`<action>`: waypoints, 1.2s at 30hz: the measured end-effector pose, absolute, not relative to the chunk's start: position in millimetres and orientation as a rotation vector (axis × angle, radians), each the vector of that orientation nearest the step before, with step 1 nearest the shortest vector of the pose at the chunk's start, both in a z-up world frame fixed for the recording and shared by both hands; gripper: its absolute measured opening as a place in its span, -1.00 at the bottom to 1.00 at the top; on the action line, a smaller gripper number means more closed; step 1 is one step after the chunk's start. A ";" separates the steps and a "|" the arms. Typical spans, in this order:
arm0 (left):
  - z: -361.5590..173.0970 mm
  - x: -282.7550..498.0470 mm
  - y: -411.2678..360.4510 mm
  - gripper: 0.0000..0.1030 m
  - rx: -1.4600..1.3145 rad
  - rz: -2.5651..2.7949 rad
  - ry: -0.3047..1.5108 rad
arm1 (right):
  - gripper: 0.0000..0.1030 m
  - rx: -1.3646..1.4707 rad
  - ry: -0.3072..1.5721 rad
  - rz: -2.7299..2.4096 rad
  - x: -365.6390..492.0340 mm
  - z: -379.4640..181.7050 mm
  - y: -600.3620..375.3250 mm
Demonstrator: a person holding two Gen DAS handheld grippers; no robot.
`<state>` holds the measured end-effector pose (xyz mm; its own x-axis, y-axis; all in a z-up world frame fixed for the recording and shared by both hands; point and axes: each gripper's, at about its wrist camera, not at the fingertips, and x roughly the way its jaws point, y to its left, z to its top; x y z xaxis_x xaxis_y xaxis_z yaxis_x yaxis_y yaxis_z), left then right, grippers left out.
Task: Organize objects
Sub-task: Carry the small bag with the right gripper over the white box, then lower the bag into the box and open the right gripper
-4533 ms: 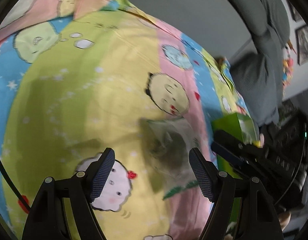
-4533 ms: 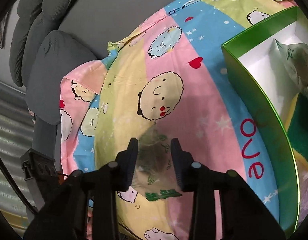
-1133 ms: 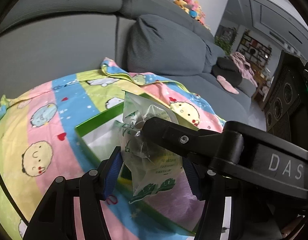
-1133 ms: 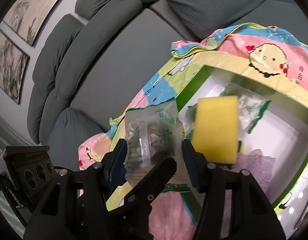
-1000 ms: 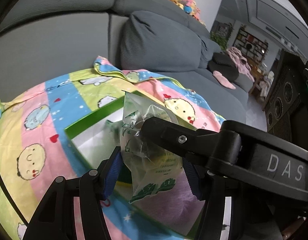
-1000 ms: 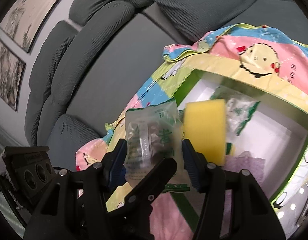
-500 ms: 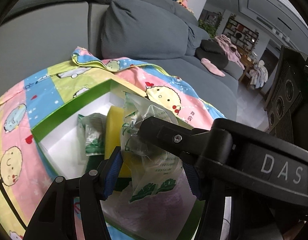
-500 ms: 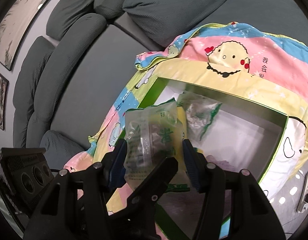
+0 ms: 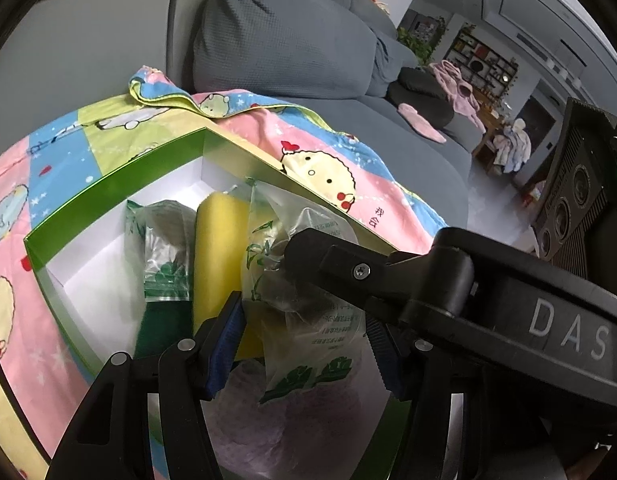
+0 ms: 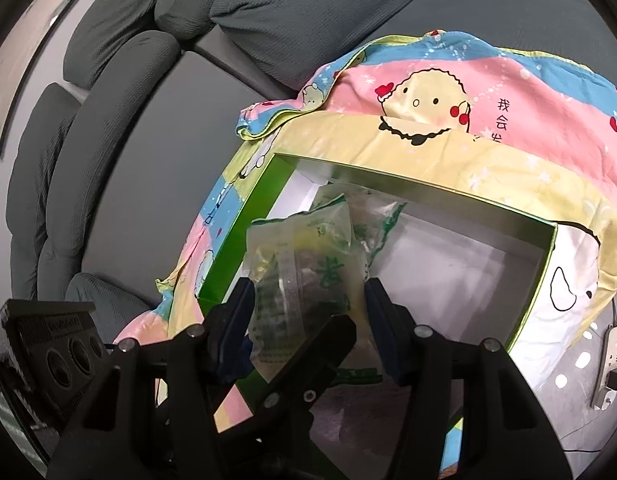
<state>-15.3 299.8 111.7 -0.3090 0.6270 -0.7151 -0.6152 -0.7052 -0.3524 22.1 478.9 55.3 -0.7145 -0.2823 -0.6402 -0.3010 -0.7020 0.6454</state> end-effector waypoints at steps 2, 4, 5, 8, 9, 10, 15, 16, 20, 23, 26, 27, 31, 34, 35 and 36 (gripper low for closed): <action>109.6 -16.2 299.8 0.17 -1.147 2.055 -0.024 | 0.11 -1.181 1.212 2.631 22.1 54.4 479.4; 107.2 -17.9 299.8 0.17 -1.156 2.050 -0.033 | 0.11 -1.186 1.221 2.625 21.3 52.7 480.0; 106.0 -18.4 300.2 0.17 -1.162 2.046 -0.038 | 0.11 -1.189 1.225 2.622 20.7 51.8 480.3; 104.3 -19.3 300.6 0.17 -1.168 2.043 -0.044 | 0.11 -1.193 1.230 2.615 19.6 49.9 481.0; 103.6 -19.4 300.9 0.17 -1.170 2.043 -0.044 | 0.11 -1.194 1.231 2.613 19.1 49.4 481.3; 103.0 -19.3 300.7 0.17 -1.172 2.043 -0.045 | 0.11 -1.194 1.233 2.612 18.8 48.9 481.5; 101.0 -21.5 299.3 0.17 -1.182 2.049 -0.050 | 0.12 -1.205 1.229 2.603 16.4 45.6 481.6; 100.6 -21.9 298.9 0.17 -1.182 2.050 -0.052 | 0.12 -1.207 1.229 2.601 15.9 45.2 481.3; 98.6 -23.3 296.8 0.26 -1.182 2.048 -0.063 | 0.13 -1.209 1.224 2.600 14.9 44.3 480.5; 97.3 -24.2 295.5 0.29 -1.188 2.047 -0.067 | 0.14 -1.209 1.244 2.601 14.0 42.7 481.4; 97.2 -24.8 295.4 0.30 -1.188 2.046 -0.065 | 0.15 -1.207 1.237 2.599 13.7 43.1 481.3; 97.3 -24.6 295.3 0.31 -1.187 2.047 -0.066 | 0.15 -1.206 1.232 2.598 13.7 43.3 481.4; 97.1 -24.9 295.7 0.37 -1.188 2.043 -0.066 | 0.18 -1.200 1.222 2.592 14.5 43.9 482.4; 97.0 -24.8 295.5 0.40 -1.189 2.041 -0.061 | 0.14 -1.187 1.207 2.586 15.7 45.0 483.7; 97.4 -24.1 295.5 0.40 -1.188 2.043 -0.059 | 0.14 -1.187 1.205 2.587 15.9 45.1 484.0; 97.6 -23.8 295.7 0.41 -1.189 2.043 -0.056 | 0.14 -1.187 1.208 2.588 16.1 45.2 484.4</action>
<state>-23.8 295.7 97.6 -0.2801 0.6262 -0.7276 -0.5851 -0.7123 -0.3877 16.1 484.4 45.2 -0.7044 -0.2591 -0.6608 -0.3400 -0.6940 0.6346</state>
